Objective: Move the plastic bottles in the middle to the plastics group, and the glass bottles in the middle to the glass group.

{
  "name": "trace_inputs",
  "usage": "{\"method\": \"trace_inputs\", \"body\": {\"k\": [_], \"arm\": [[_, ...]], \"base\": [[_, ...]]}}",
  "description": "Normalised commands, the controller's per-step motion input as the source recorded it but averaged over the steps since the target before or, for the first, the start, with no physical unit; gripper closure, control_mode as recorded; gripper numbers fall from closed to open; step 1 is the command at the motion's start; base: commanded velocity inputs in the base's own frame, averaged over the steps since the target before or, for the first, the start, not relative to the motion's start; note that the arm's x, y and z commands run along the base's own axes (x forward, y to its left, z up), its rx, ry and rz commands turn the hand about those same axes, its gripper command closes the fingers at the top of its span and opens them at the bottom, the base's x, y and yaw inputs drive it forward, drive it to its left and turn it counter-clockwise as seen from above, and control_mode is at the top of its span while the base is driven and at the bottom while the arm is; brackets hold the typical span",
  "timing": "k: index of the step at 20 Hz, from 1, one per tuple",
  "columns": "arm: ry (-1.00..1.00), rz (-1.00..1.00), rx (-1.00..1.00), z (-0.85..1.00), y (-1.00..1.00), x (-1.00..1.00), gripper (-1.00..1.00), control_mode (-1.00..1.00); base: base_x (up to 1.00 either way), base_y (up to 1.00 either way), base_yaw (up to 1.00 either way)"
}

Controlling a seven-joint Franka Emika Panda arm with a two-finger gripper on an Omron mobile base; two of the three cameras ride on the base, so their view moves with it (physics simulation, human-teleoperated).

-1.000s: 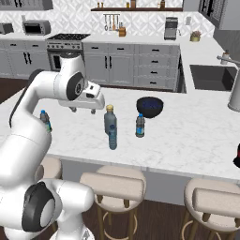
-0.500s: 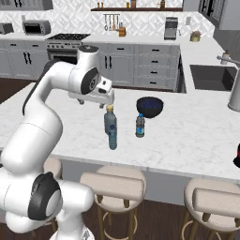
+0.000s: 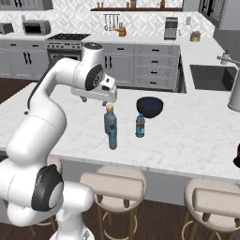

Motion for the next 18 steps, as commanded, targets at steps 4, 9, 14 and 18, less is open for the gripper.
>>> {"method": "trace_inputs", "body": {"k": [4,9,14,18], "arm": [[-0.01,-0.02,-0.04,-0.03,0.02,0.14,-1.00,-1.00],[0.00,-0.04,-0.07,-0.01,0.04,0.20,-1.00,-1.00],[-0.01,0.00,-0.07,-0.05,0.04,0.12,-1.00,-1.00],[-0.02,0.00,0.00,-0.04,0.00,0.17,-1.00,-1.00]], "base": [[0.00,0.00,0.00],[0.00,0.00,0.00],[0.00,0.00,0.00],[0.00,0.00,0.00]]}}
